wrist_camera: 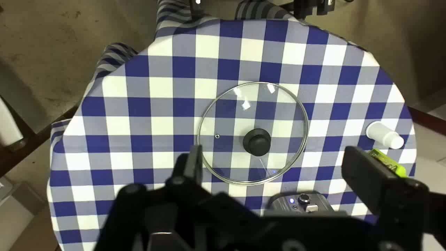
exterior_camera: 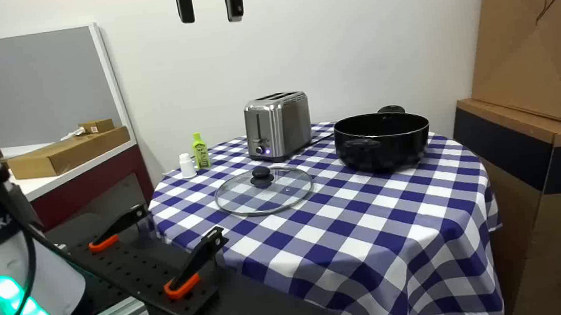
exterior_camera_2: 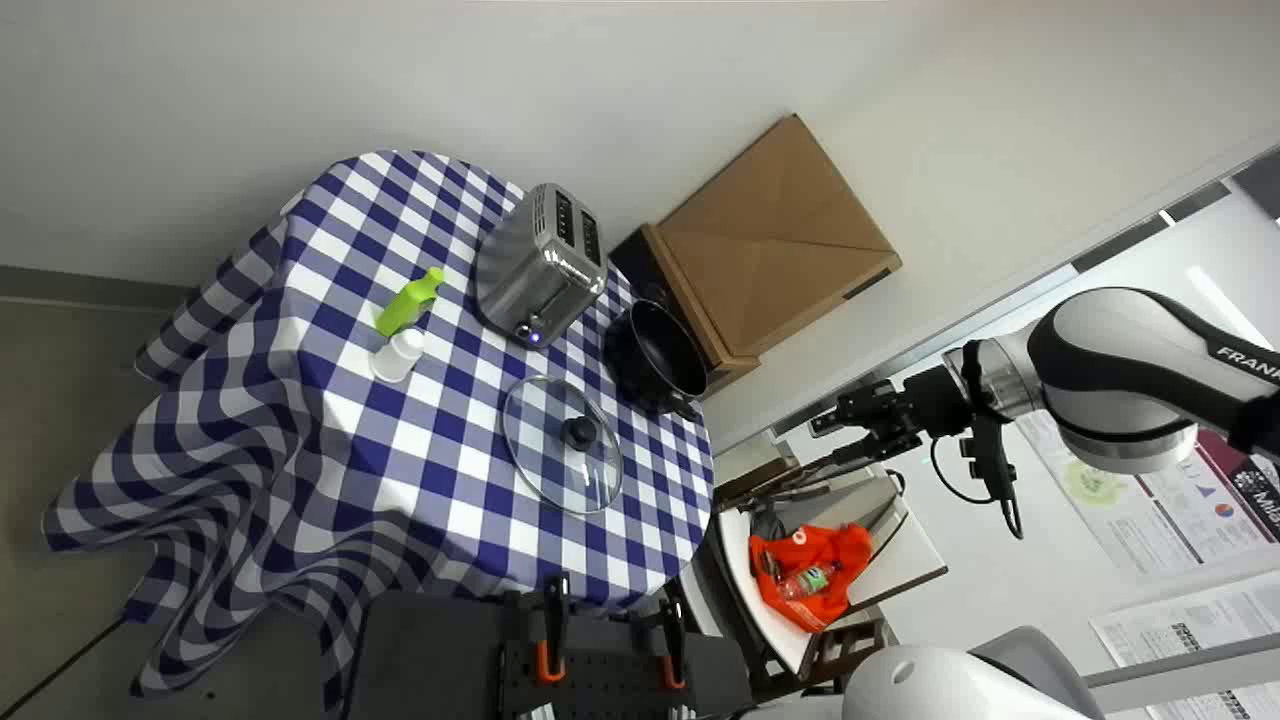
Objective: Switch off the toaster
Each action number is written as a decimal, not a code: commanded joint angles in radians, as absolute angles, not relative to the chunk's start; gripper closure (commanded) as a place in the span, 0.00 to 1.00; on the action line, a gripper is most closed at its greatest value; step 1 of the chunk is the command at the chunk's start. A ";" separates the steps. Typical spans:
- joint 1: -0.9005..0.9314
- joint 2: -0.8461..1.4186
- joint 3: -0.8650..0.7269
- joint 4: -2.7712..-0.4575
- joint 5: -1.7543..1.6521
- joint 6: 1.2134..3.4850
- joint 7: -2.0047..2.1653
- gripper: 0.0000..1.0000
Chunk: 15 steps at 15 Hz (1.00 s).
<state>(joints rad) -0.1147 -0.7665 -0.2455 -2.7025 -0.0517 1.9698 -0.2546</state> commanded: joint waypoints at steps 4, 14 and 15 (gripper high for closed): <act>-0.121 -0.765 -0.240 -2.701 -0.047 1.968 -0.259 0.00; -0.116 -0.729 -0.210 -2.740 -0.075 2.131 -0.260 0.26; -0.113 -0.720 -0.205 -2.742 -0.079 2.148 -0.265 0.33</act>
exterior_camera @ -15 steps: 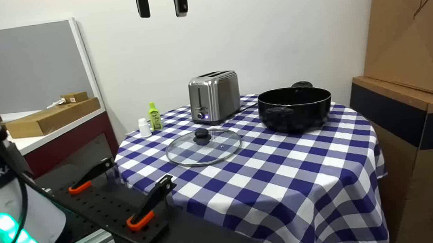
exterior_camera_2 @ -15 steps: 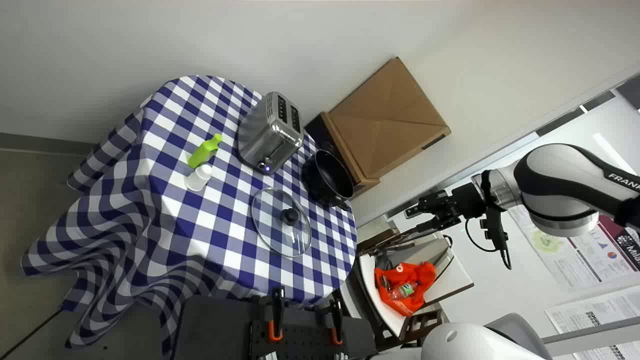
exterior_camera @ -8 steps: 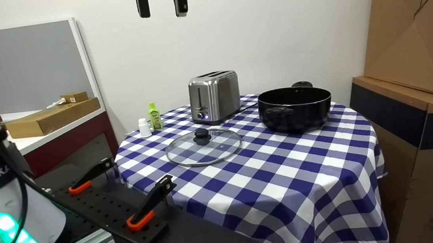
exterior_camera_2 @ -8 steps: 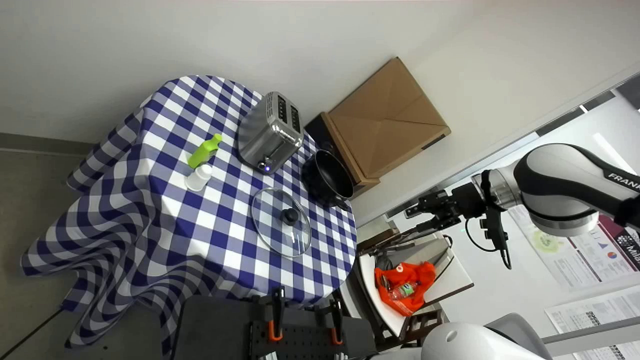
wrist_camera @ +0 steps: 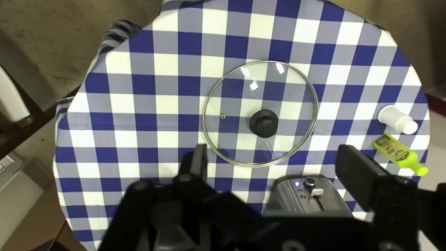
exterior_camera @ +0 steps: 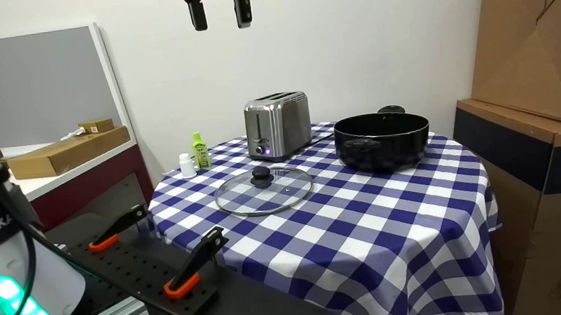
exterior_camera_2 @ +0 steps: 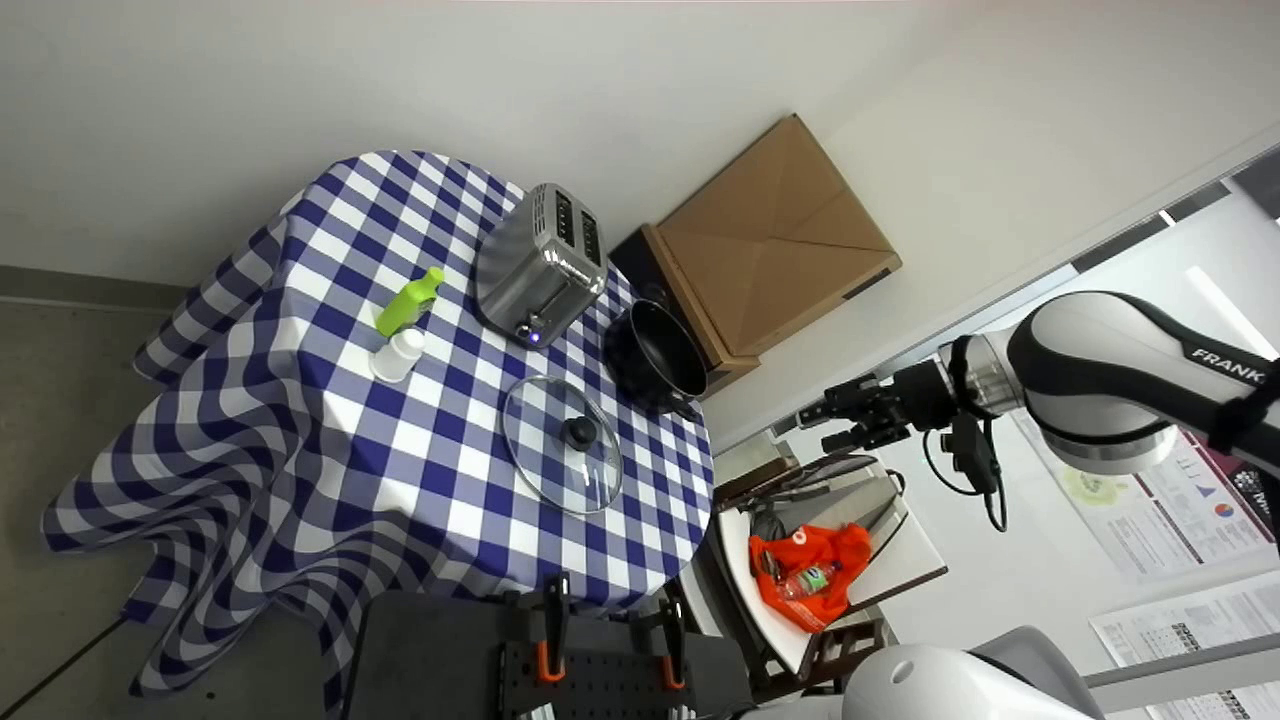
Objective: Switch off the toaster
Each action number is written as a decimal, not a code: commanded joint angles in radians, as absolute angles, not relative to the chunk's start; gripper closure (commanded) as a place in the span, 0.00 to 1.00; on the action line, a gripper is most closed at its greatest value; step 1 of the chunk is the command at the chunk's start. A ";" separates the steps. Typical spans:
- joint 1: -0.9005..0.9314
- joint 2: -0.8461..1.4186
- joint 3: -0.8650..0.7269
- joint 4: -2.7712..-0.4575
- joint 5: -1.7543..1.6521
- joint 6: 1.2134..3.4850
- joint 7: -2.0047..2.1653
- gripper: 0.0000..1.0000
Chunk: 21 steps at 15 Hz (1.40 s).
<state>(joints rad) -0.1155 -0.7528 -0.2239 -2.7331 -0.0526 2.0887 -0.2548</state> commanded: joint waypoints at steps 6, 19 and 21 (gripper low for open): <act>-0.077 -0.612 -0.151 -2.724 -0.146 2.255 -0.310 0.78; -0.036 -0.219 0.035 -2.687 -0.434 2.757 -0.268 1.00; -0.045 -0.155 0.063 -2.668 -0.477 2.838 -0.237 1.00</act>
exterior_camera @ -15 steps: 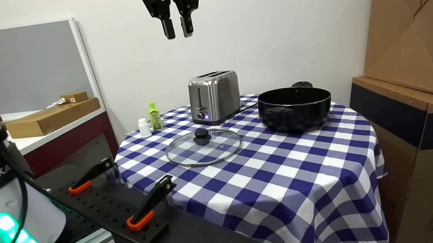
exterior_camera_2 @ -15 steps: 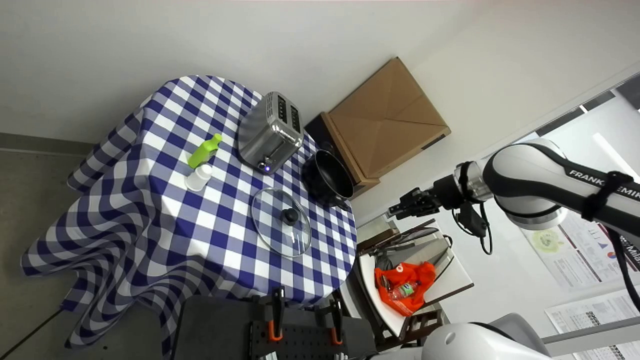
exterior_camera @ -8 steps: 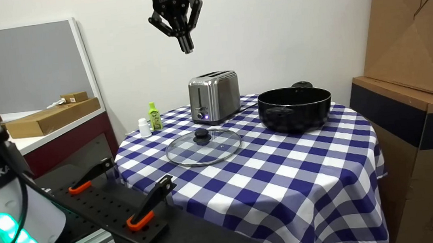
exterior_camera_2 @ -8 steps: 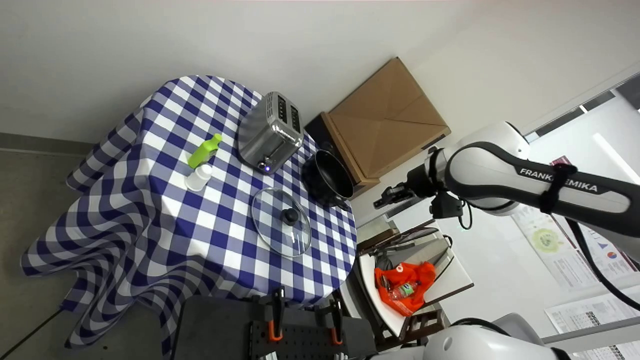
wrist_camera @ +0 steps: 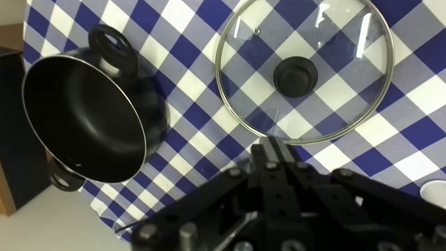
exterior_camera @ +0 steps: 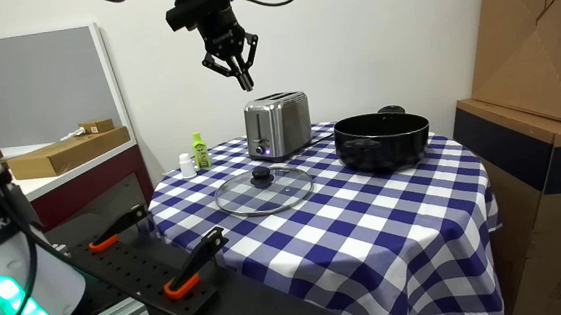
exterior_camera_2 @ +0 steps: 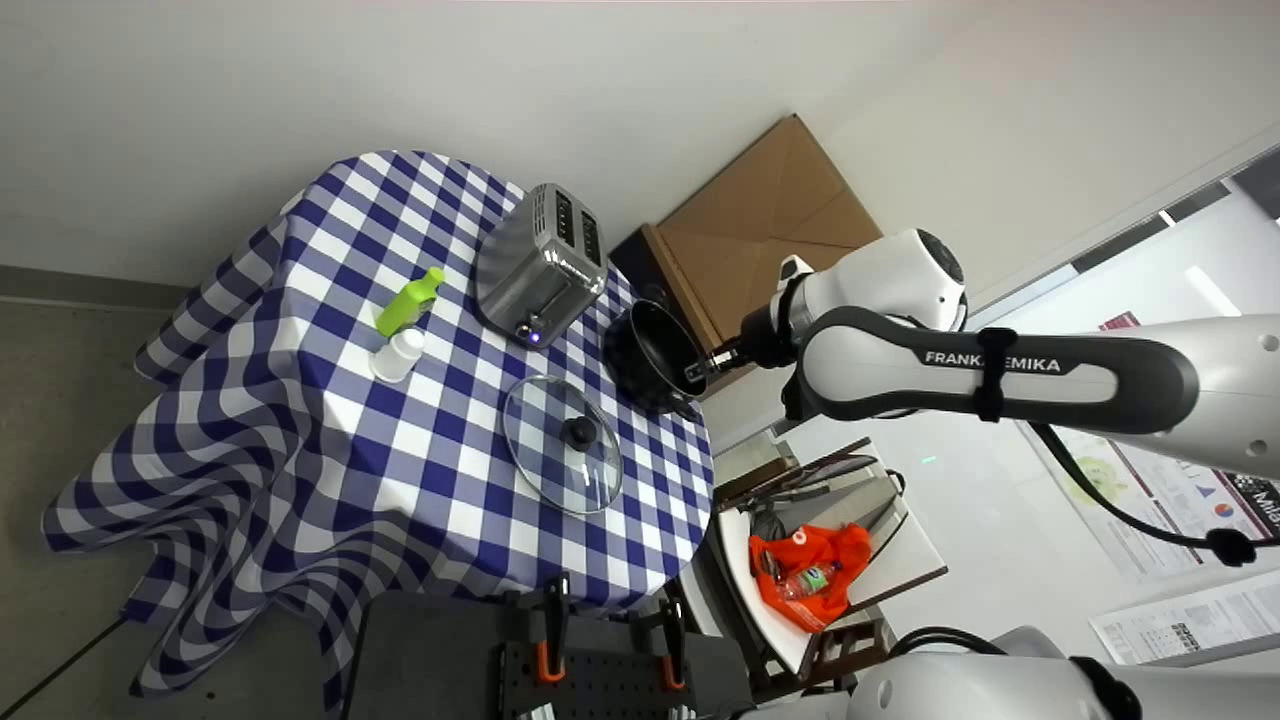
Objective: Switch off the toaster
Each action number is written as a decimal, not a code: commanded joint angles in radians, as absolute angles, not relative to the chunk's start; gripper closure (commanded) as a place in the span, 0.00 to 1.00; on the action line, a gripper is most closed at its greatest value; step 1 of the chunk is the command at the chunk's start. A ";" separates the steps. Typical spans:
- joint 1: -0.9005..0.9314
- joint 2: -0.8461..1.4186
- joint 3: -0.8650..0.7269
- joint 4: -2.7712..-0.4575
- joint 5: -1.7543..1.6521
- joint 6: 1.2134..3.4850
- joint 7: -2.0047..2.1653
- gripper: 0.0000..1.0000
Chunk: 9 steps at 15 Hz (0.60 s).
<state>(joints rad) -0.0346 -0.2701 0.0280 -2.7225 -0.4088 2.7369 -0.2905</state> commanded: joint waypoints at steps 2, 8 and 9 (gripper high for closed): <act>-0.058 -0.089 0.087 -2.638 -0.529 2.894 -0.209 1.00; -0.074 0.111 0.063 -2.505 -0.773 2.967 -0.177 1.00; -0.073 0.140 0.049 -2.477 -0.832 2.976 -0.153 1.00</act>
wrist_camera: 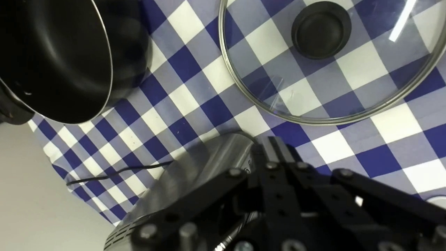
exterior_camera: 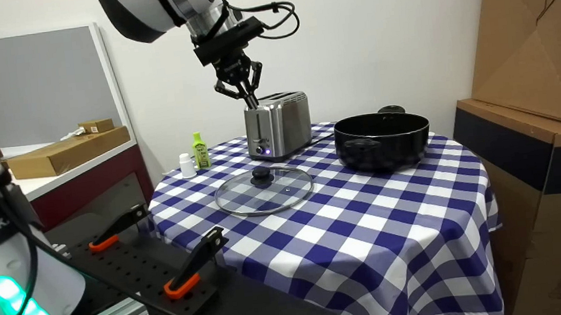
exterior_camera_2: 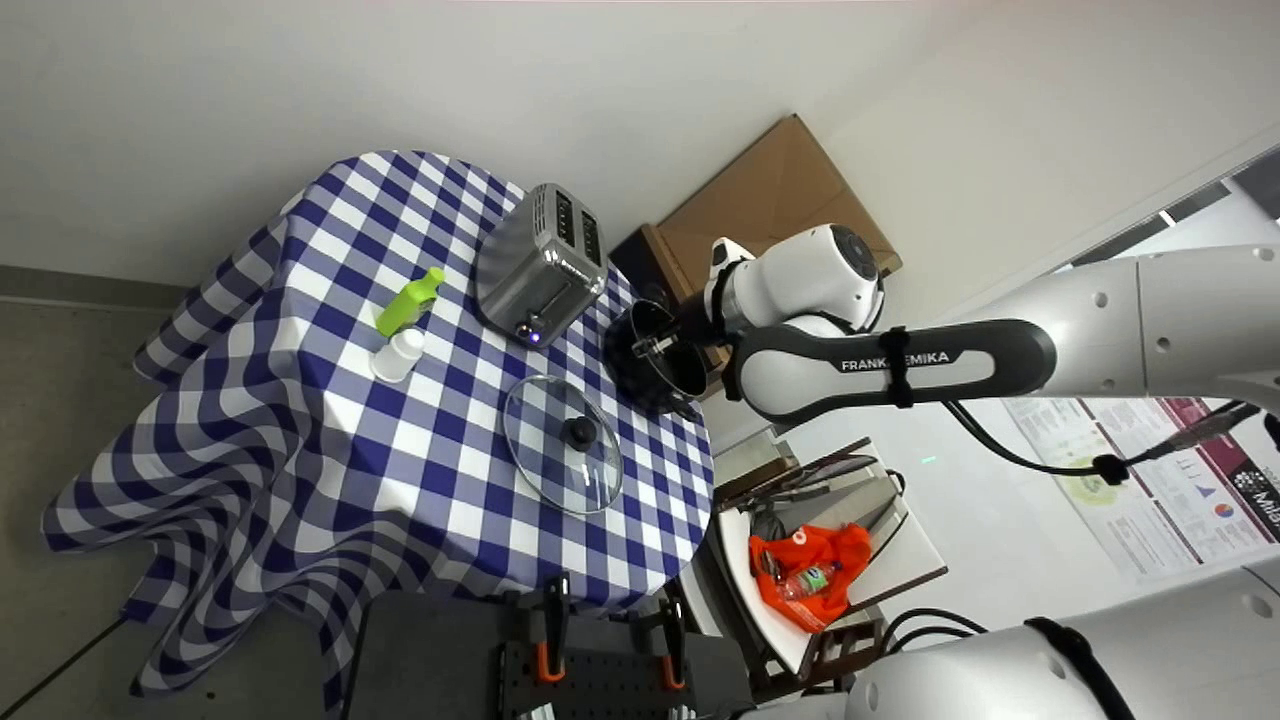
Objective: Switch off the toaster
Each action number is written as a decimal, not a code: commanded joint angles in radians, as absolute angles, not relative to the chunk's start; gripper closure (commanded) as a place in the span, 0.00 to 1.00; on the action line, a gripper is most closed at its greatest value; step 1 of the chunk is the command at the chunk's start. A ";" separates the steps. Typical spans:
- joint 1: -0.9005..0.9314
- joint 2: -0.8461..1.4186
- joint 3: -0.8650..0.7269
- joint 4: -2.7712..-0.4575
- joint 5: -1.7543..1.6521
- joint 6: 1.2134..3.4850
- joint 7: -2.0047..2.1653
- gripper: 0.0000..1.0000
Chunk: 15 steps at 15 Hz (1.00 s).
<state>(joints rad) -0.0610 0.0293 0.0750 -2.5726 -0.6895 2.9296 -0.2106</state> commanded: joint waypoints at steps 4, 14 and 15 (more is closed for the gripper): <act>-0.047 0.244 -0.005 -2.378 -1.010 3.041 -0.060 1.00; 0.110 0.416 -0.145 -2.215 -1.413 3.150 0.363 1.00; 0.125 0.431 -0.152 -2.193 -1.455 3.150 0.419 1.00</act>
<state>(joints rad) 0.0678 0.3686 -0.1054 -2.2790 -1.3396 3.1183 0.2663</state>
